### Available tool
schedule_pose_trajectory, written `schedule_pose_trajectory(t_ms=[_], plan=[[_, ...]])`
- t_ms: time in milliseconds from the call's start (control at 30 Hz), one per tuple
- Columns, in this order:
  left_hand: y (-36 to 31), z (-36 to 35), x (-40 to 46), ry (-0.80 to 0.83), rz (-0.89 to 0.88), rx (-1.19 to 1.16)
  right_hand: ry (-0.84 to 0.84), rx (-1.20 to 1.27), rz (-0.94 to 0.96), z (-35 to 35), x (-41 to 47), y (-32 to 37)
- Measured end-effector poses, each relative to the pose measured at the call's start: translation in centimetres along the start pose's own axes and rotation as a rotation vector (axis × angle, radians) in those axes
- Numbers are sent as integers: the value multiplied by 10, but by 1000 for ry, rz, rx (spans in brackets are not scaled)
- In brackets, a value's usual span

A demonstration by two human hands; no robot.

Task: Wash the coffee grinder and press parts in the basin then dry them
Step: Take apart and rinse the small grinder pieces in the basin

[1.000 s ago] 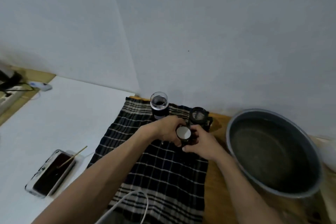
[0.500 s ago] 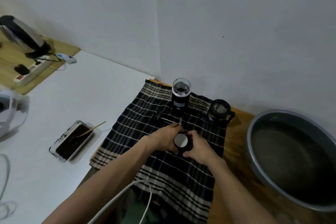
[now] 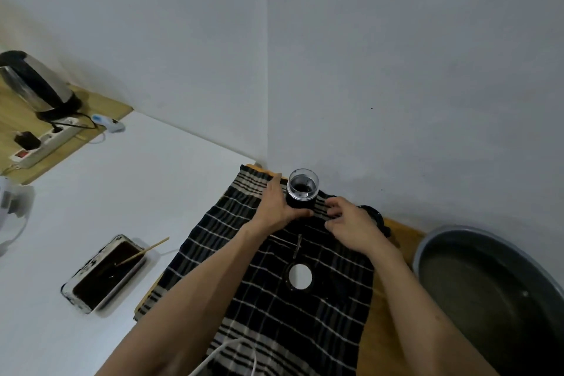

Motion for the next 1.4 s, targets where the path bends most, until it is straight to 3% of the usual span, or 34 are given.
schedule_pose_trajectory(t_ms=[133,267,433,600,733,967,1100,1167,1267,1333,1400], plan=[[-8,-18,11,-7,-21,-218,6,-6,-53,-8,4,-7],[-10,-7,15,-40,22,-577,46,96,-145,-26,-5,-29],[-60,37,11,-18,-50,-818,150,452,-202,-41,-11,-27],[-99,43,2,189,-90,-889,293,654,-13,-46,-15,29],[-109,39,-8,216,-83,-861,343,753,-17,-52,-25,40],[-116,45,-19,-21,-46,-729,83,736,-68,-47,-26,31],[-116,48,-17,-186,-26,-684,-219,639,-172,-28,-21,18],[-114,49,-19,-244,21,-689,-267,636,-192,-24,-19,15],[-116,57,-15,-258,49,-722,-8,785,-102,-31,-16,27],[-118,64,-11,-256,30,-775,204,1063,-83,-34,-25,31],[-120,70,-11,-260,35,-820,298,1390,-135,-35,-34,26]])
Point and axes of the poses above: each hand's wrist, its own x-axis towards the middle knuckle, its own z-axis out of the back of the hand, y = z × x, the point moved 10 cm from there along x, towards the middle knuckle, and after that the axes turned 1 degree about z, right-handed, at the moved point
